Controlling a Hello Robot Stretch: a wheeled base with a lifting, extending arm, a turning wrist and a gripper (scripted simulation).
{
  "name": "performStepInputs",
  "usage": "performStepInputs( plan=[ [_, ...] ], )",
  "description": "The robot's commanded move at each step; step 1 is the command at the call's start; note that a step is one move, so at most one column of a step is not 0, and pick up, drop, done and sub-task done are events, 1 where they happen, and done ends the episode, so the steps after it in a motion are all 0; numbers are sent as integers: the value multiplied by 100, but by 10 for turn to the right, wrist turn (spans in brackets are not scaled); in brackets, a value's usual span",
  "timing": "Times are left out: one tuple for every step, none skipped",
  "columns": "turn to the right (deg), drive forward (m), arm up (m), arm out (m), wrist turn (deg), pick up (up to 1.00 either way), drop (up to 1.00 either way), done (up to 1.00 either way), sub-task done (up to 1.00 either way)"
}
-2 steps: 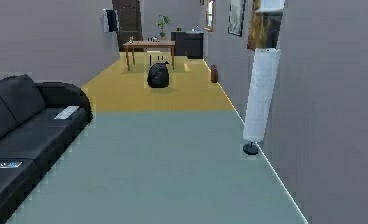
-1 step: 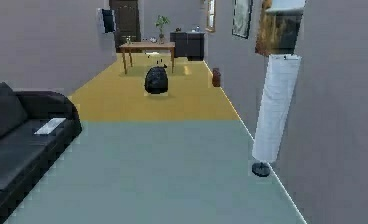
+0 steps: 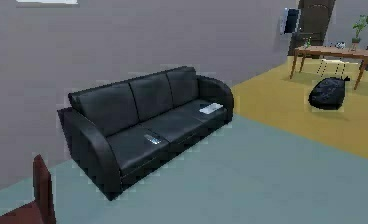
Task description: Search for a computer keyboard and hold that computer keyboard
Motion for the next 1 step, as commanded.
performStepInputs(
  plan=[
    [-180,0,0,0,0,0,0,0,0]
  ],
)
